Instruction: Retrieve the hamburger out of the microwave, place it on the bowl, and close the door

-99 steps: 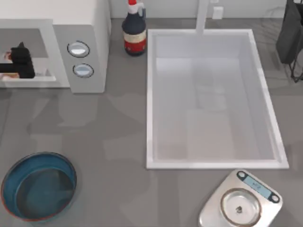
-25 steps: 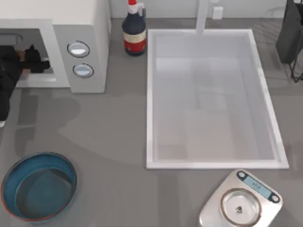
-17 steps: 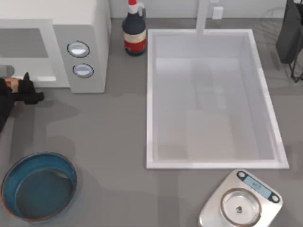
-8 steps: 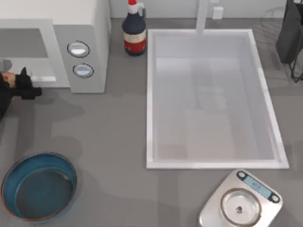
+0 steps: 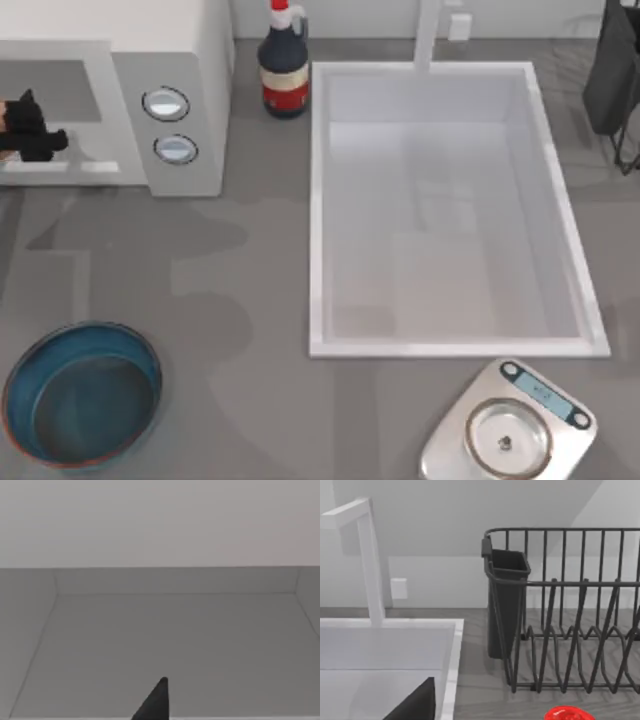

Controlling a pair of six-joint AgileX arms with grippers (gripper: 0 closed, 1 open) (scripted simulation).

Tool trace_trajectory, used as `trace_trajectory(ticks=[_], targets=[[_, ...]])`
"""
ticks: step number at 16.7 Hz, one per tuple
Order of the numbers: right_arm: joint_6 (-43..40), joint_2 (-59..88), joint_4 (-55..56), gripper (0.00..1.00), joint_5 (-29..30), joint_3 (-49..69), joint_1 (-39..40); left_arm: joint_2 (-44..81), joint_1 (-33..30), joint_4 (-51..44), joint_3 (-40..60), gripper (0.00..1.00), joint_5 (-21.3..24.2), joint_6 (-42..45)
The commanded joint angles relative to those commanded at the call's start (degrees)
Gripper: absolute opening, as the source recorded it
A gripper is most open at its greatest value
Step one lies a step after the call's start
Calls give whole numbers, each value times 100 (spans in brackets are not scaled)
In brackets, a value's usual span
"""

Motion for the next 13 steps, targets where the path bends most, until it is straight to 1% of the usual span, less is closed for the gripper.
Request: trace_trajectory(ticks=[2,8,10,13], targets=[[0,0,0,100,0,0,0,-180,1,-182,11,0,-2,1],[0,0,0,100,0,0,0,-174,-23,-230,30,0,-19,-44],[0,0,0,100,0,0,0,-194,-133,-511,194,0,-102,-333],[0,0,0,100,0,0,0,-210,-451,-1368,623,0,-360,-1213]])
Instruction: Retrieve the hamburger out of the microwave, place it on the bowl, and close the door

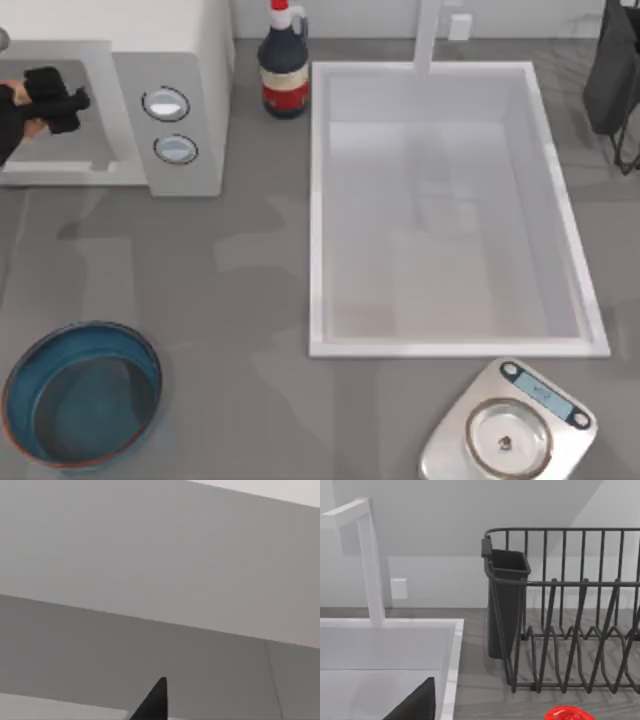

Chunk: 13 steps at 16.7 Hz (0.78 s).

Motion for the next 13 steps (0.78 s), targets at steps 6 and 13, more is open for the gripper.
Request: trace_trajectory(ticks=[6,13], targets=[[0,0,0,100,0,0,0,168,-1081,-3002,1185,0,-977,-3397],[0,0,0,100,0,0,0,528,-2637,-7413,2355,0,-2489,-8856]])
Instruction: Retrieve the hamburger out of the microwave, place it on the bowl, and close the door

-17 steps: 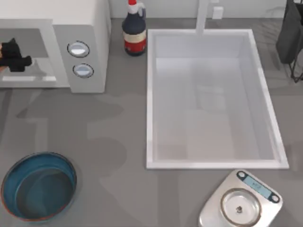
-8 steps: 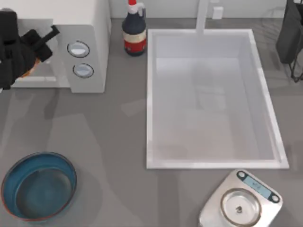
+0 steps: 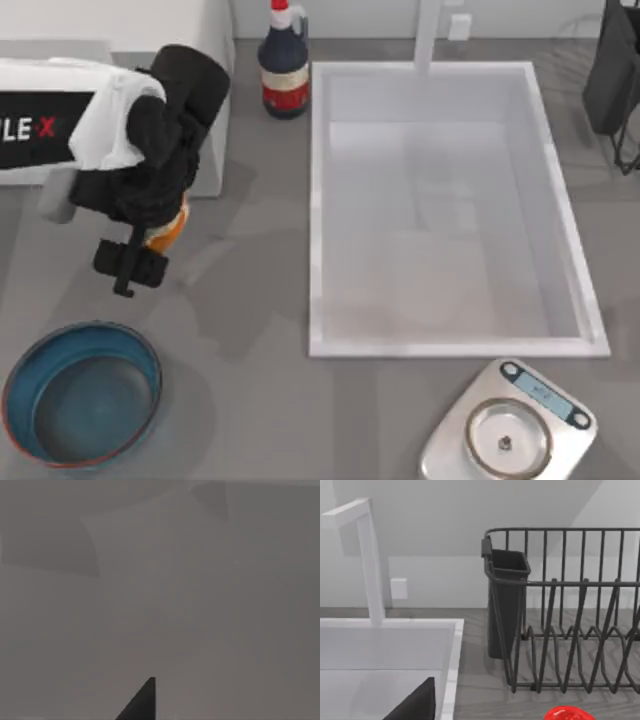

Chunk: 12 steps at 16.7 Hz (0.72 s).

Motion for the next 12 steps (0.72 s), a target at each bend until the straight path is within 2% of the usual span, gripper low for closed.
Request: trace_trajectory(ticks=[3,6,9,12], targets=[[0,0,0,100,0,0,0,262,-634,-1788,194,0,-625,-2190],[0,0,0,100,0,0,0,636,-1198,-3328,195,0,-1185,-3980],[0,0,0,100,0,0,0,1054,-1651,-4510,88,0,-1645,-5243],[0,0,0,100,0,0,0,1394,-1938,-5201,-35,0,-1943,-5951]])
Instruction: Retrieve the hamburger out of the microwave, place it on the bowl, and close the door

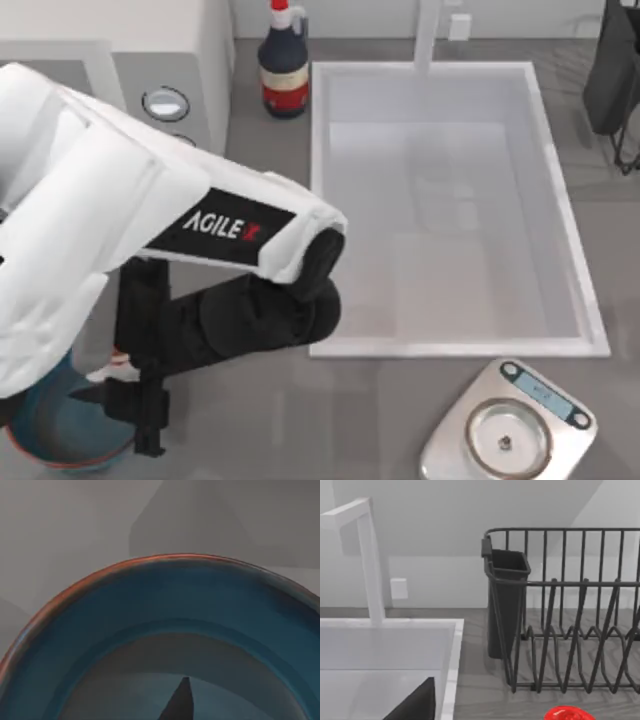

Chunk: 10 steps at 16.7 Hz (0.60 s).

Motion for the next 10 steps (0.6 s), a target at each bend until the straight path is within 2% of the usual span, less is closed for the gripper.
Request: trace_trajectory(ticks=[10], targets=[[0,0,0,100,0,0,0,76,-16,-50,-51,0,-129,-136]])
